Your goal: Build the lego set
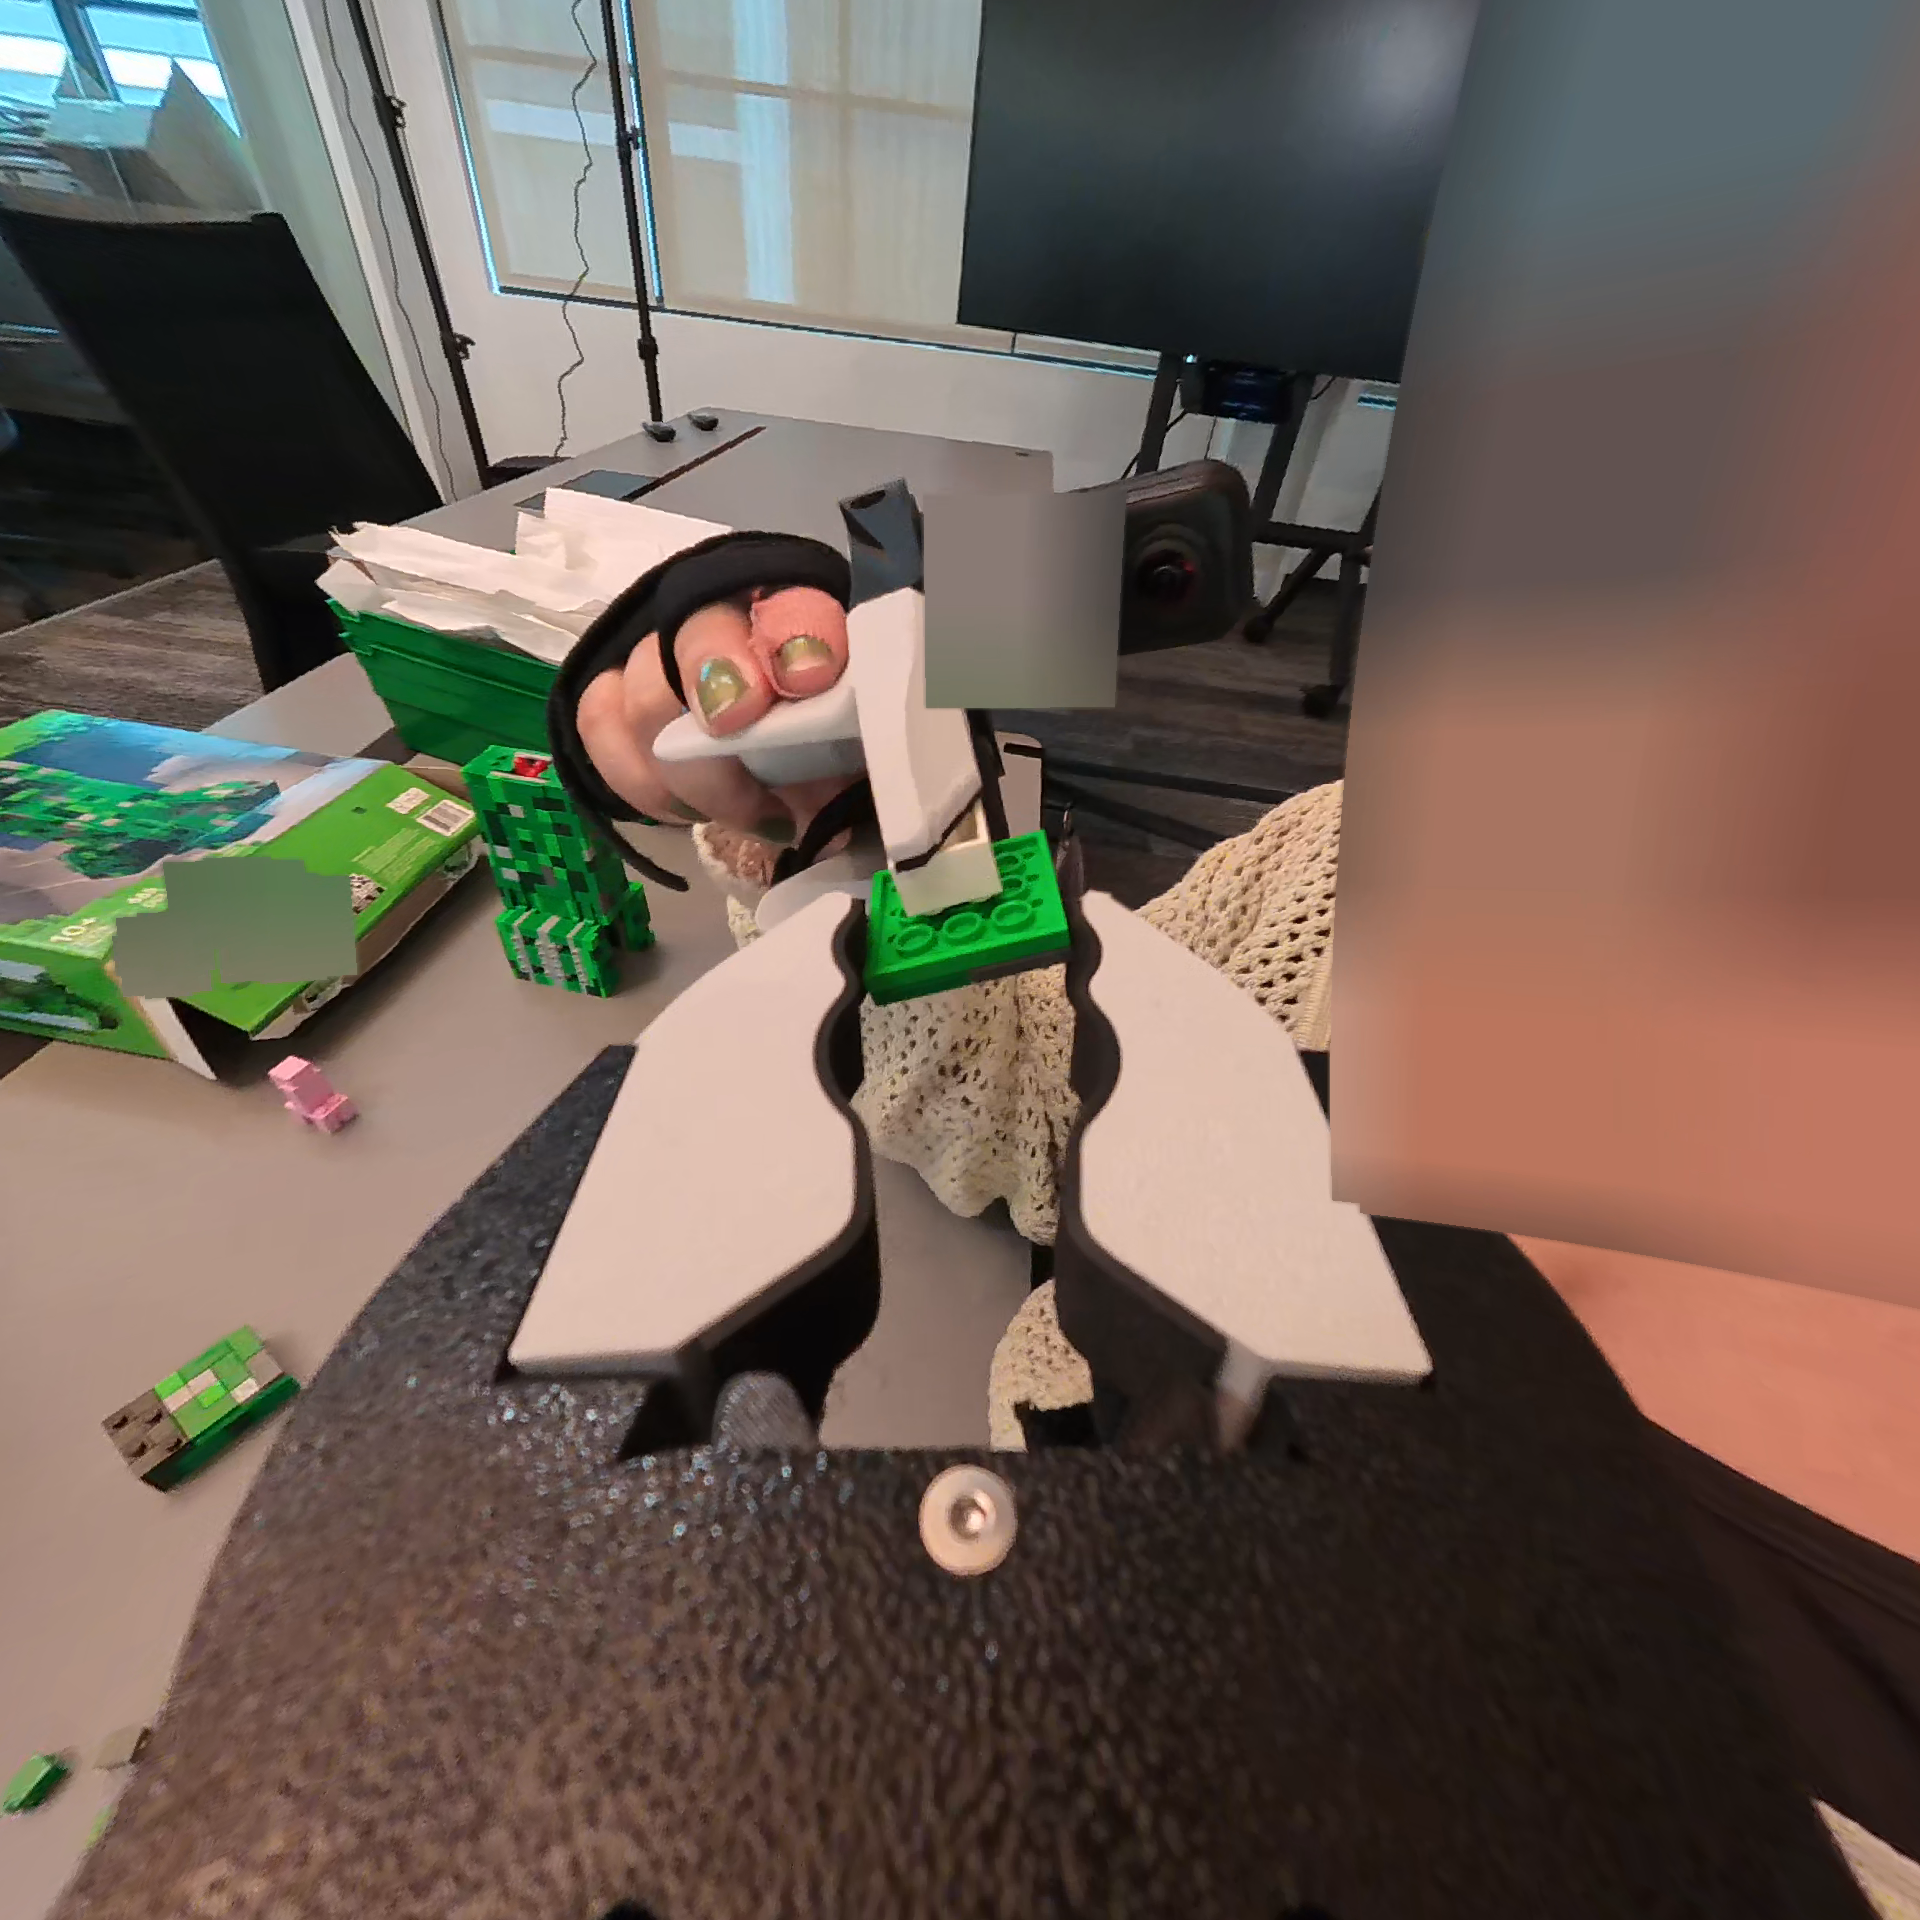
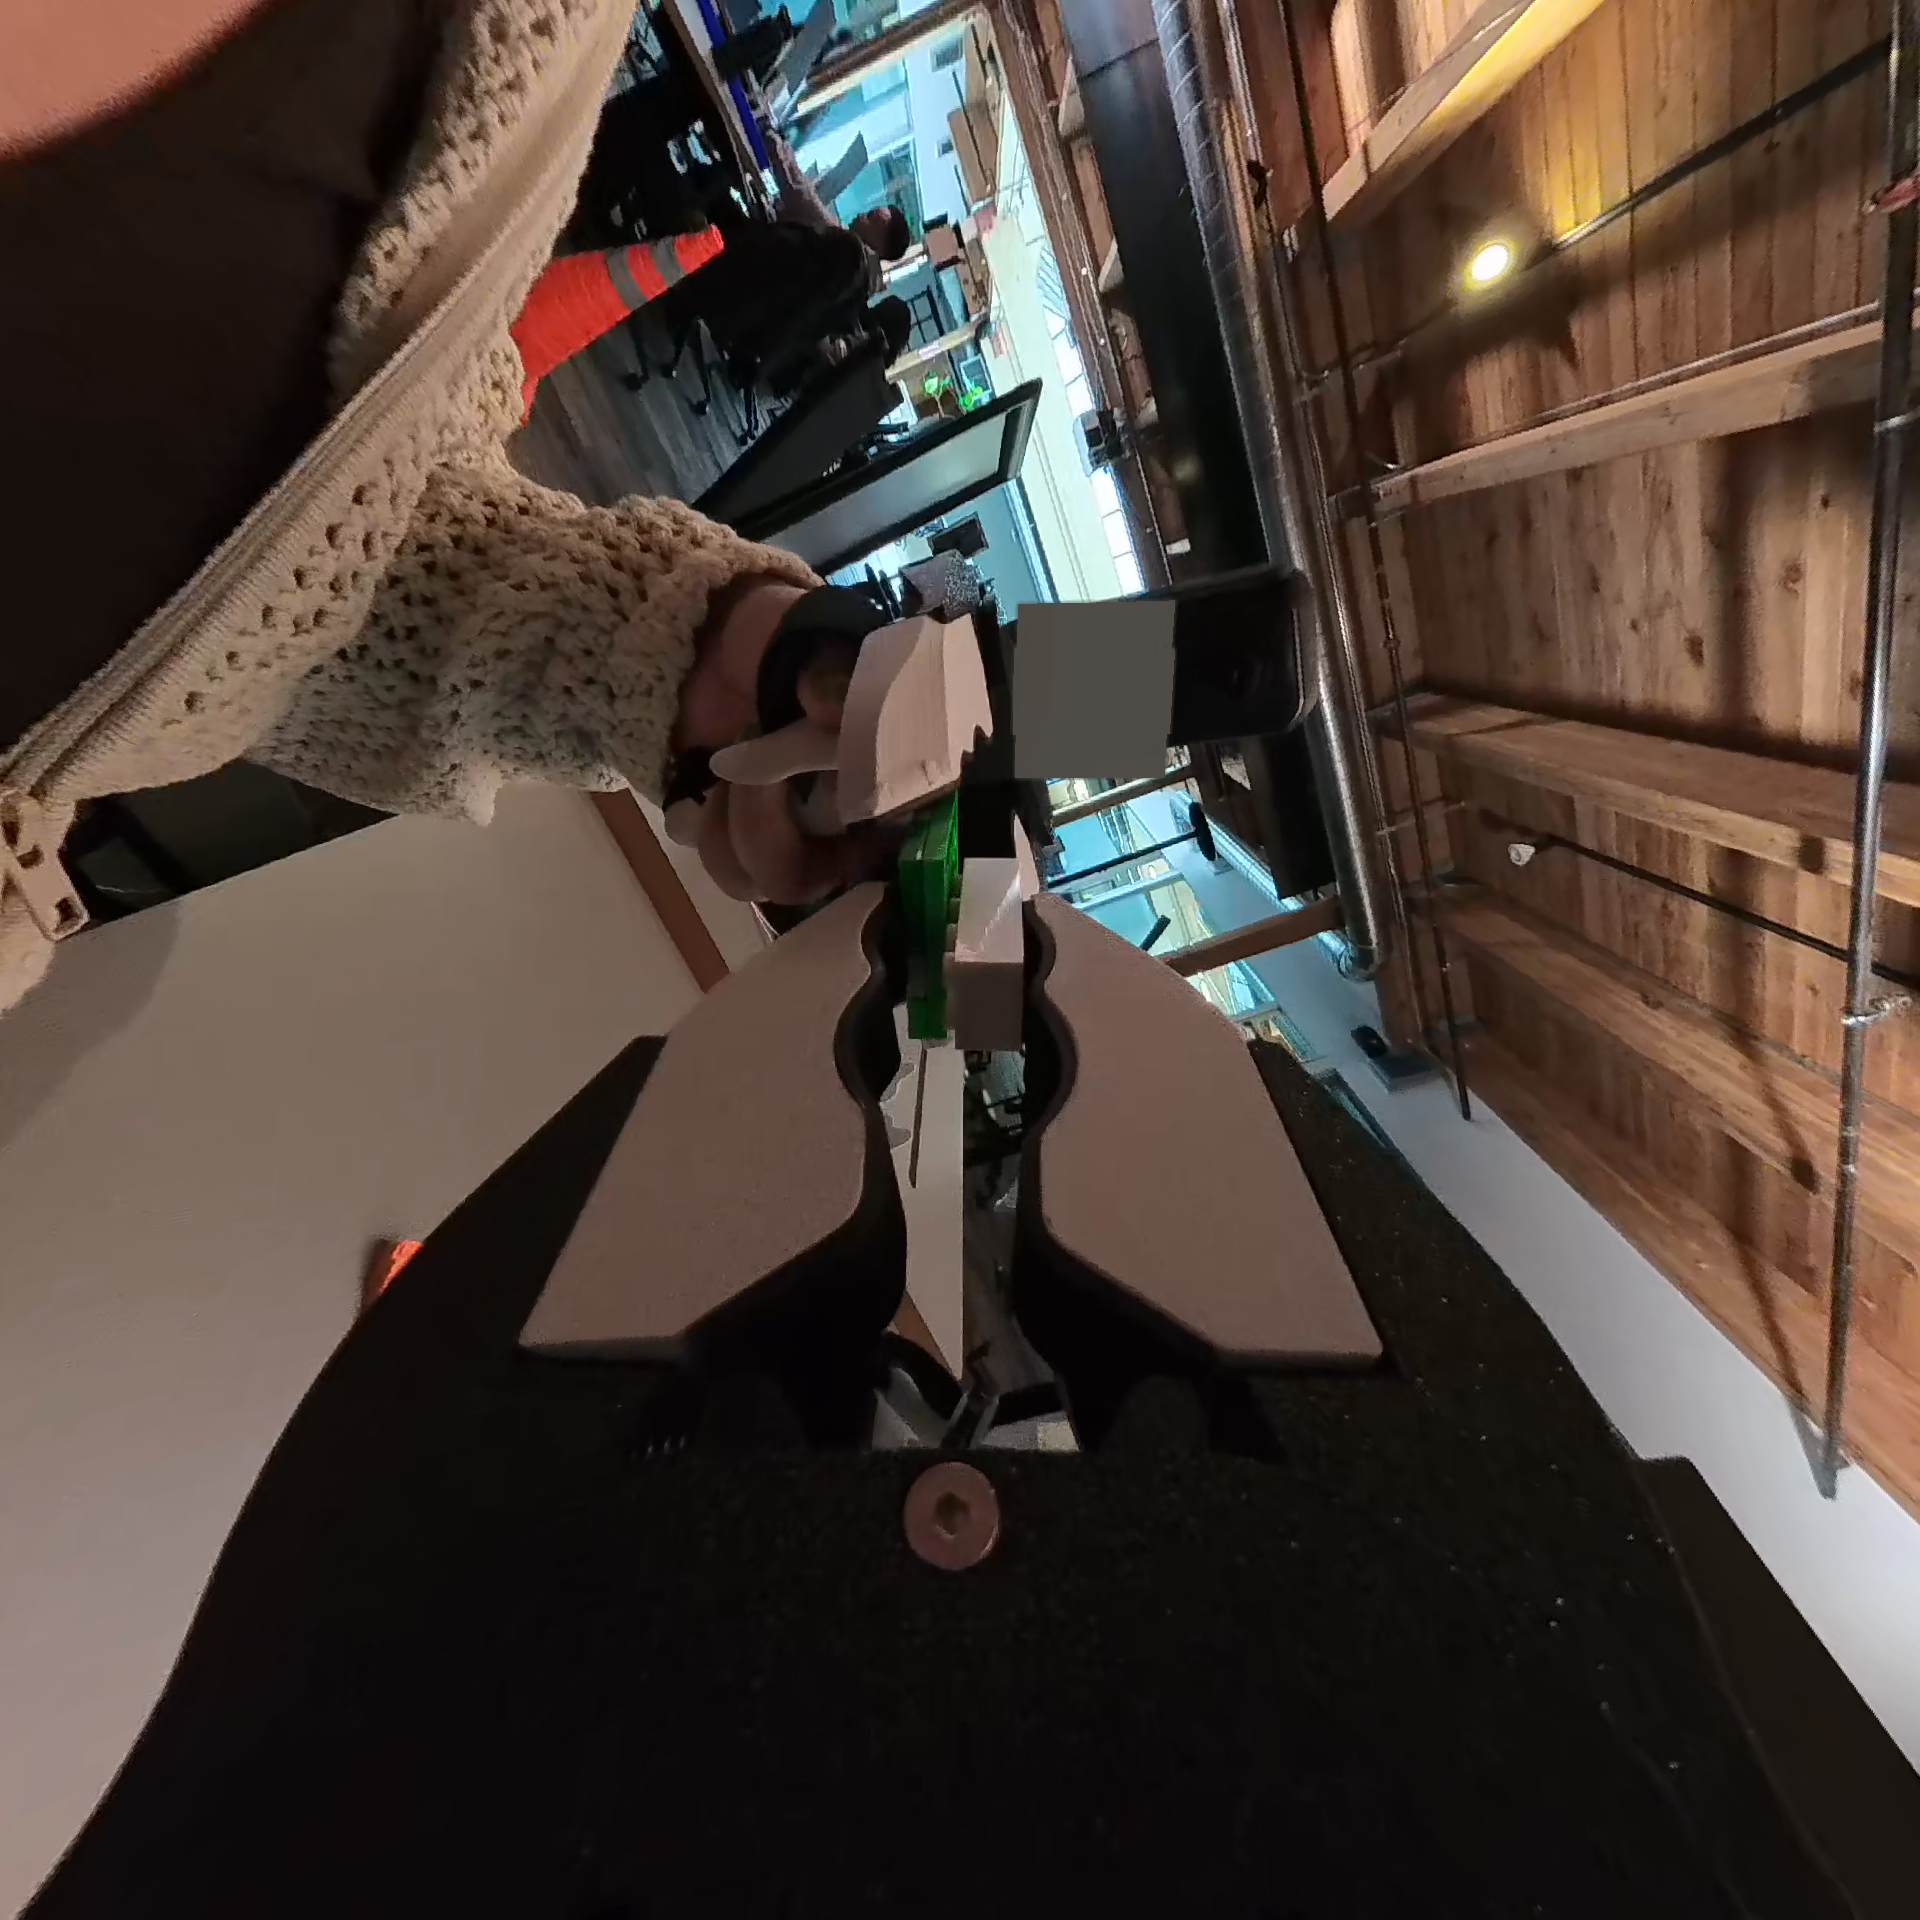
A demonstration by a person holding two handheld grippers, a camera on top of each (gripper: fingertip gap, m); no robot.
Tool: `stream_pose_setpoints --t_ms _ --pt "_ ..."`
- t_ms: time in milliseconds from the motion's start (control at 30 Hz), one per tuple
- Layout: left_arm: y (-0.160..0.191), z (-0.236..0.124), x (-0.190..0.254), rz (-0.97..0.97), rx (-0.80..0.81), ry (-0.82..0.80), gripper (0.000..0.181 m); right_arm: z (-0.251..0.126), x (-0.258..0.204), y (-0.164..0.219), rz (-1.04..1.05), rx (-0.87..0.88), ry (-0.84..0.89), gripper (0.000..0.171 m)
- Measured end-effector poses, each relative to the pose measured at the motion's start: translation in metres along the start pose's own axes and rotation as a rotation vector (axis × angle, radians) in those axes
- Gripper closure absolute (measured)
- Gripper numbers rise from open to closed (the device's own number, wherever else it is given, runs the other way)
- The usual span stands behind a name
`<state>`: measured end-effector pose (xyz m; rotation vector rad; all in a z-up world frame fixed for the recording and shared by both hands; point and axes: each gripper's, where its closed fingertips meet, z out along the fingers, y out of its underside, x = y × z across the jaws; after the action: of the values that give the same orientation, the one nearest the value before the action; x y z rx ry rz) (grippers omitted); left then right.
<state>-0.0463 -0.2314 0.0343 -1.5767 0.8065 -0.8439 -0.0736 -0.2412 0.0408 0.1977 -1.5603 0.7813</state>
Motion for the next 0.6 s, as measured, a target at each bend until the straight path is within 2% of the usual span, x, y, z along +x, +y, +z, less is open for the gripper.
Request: stream_pose_setpoints --t_ms 600 --pt "-0.0031 -0.0011 -0.0005 0.026 0.004 -0.027 0.145 0.0035 0.0042 0.0014 -0.029 -0.072 0.039 0.152"
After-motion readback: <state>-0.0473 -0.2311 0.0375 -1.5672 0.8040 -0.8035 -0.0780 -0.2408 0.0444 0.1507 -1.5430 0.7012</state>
